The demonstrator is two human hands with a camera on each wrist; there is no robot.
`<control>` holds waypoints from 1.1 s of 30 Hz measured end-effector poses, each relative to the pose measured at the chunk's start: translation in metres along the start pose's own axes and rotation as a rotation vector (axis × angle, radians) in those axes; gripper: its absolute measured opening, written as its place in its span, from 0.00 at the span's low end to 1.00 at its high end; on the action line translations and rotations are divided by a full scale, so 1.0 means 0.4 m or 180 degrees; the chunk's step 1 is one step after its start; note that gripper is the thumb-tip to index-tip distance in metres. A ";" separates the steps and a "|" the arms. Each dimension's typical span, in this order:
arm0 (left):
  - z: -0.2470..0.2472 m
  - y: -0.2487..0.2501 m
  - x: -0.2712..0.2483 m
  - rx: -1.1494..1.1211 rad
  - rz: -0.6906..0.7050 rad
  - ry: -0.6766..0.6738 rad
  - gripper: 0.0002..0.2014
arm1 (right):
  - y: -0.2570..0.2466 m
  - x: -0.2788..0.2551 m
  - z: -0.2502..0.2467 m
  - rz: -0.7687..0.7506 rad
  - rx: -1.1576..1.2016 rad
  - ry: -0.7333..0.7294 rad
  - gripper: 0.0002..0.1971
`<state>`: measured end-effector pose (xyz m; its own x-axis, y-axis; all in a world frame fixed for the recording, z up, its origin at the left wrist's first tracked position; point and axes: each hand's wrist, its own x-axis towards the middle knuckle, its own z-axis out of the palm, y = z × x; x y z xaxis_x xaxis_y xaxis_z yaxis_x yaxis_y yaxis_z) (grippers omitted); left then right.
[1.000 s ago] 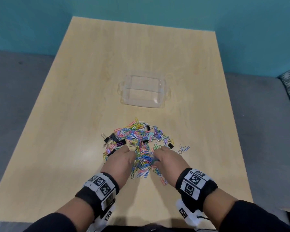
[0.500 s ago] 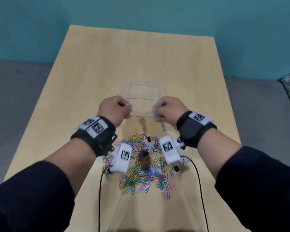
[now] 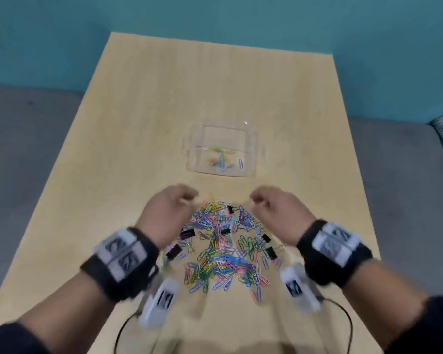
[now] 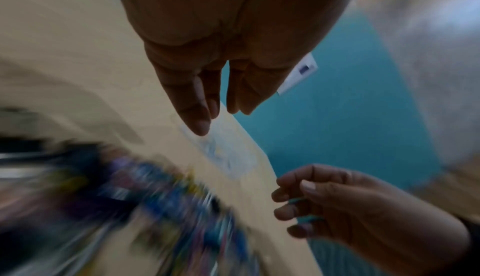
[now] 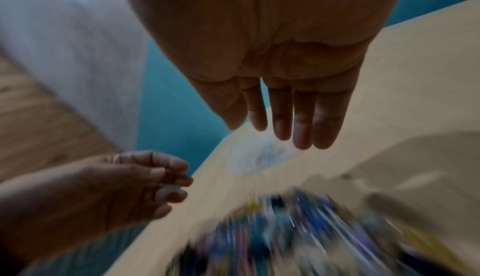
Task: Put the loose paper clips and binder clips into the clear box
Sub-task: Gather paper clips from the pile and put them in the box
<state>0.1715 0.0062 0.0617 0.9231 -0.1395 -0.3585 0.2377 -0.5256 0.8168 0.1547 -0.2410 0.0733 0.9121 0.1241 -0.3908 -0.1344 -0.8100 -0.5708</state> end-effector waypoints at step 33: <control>0.238 -0.167 -0.155 0.2995 0.1013 -0.0107 0.21 | 0.013 -0.143 0.309 -0.0435 -0.1503 0.0036 0.28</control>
<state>0.0696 -0.0300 -0.0139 0.8897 -0.4058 -0.2093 -0.3698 -0.9093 0.1911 0.0537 -0.1814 0.0034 0.9136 0.2432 -0.3258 0.1747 -0.9585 -0.2254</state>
